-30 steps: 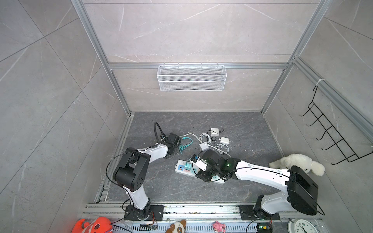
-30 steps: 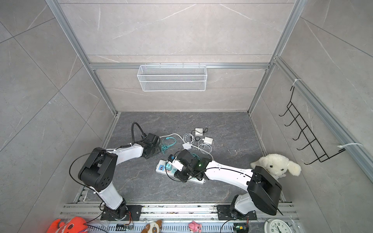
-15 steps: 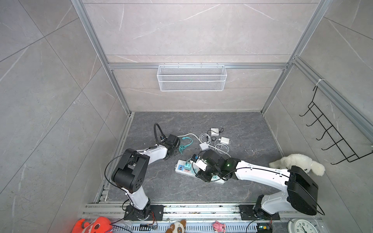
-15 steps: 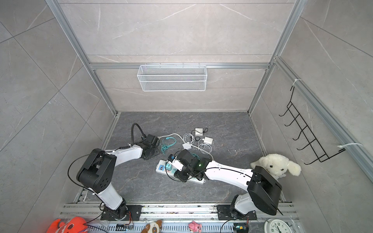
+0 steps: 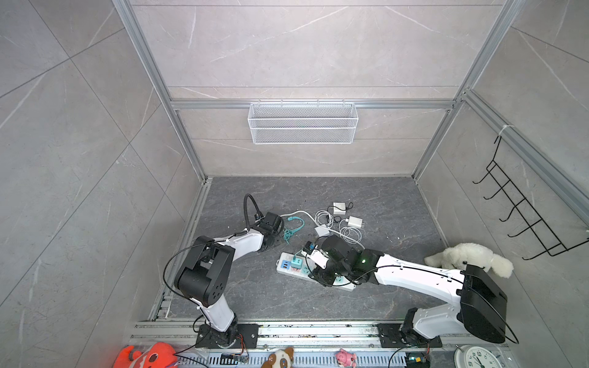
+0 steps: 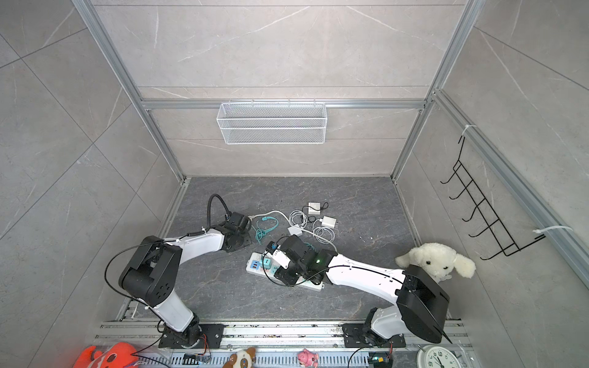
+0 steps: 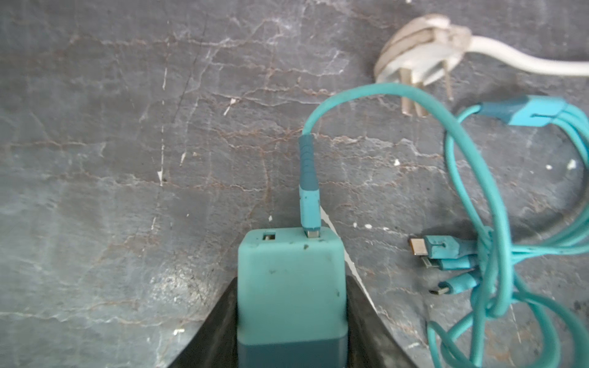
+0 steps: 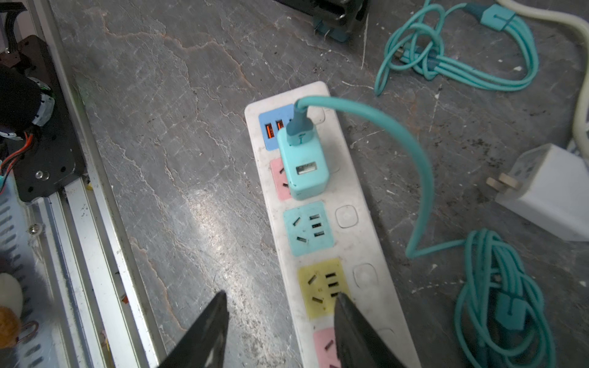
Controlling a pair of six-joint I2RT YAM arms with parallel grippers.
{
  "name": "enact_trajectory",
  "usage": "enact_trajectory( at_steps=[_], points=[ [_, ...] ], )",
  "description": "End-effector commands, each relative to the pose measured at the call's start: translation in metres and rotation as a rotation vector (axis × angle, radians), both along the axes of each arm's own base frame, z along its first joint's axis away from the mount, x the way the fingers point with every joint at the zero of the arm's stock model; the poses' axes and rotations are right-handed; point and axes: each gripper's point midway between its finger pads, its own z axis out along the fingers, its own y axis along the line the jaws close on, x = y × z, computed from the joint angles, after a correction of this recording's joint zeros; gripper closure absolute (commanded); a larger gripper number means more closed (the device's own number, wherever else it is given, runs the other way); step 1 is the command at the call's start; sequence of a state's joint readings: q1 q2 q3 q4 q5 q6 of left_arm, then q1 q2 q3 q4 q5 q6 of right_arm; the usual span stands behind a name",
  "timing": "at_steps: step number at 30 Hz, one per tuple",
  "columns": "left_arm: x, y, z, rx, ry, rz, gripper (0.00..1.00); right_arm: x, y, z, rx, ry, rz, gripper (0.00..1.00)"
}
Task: Insert the plug
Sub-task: 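Close the left gripper on the second teal charger and lift it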
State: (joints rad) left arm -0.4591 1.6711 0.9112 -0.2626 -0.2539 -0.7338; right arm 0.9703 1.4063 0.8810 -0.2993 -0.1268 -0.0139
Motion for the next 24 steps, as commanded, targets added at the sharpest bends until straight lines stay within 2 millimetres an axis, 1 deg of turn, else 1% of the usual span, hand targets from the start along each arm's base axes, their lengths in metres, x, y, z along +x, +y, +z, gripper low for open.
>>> enact_trajectory(
  at_steps=[1,3,6,9,12,14,17,20,24],
  points=[
    [0.005,0.0,0.04,0.011,-0.098,-0.079,0.68,0.005,-0.006,0.018,0.01,-0.019,-0.046,0.44],
    [0.005,0.002,0.057,0.014,-0.144,-0.101,0.68,0.005,-0.01,0.024,0.017,-0.033,-0.06,0.44],
    [0.003,0.008,0.084,0.033,-0.221,-0.121,0.68,0.007,-0.015,0.041,0.036,-0.064,-0.081,0.43],
    [0.001,0.013,0.111,0.057,-0.311,-0.153,0.69,0.014,-0.022,0.059,0.052,-0.097,-0.131,0.43],
    [0.0,0.01,0.134,0.056,-0.413,-0.213,0.7,0.022,-0.027,0.076,0.07,-0.121,-0.177,0.43],
    [0.001,0.008,0.143,0.063,-0.462,-0.249,0.7,0.028,-0.03,0.087,0.073,-0.136,-0.211,0.43],
    [0.005,-0.002,0.15,0.053,-0.52,-0.317,0.7,0.041,-0.034,0.106,0.105,-0.149,-0.275,0.43],
    [0.011,-0.021,0.153,0.013,-0.576,-0.402,0.7,0.054,-0.034,0.12,0.152,-0.135,-0.314,0.43],
    [0.017,-0.055,0.161,-0.085,-0.691,-0.543,0.69,0.066,-0.024,0.123,0.221,-0.045,-0.338,0.44]
  ],
)
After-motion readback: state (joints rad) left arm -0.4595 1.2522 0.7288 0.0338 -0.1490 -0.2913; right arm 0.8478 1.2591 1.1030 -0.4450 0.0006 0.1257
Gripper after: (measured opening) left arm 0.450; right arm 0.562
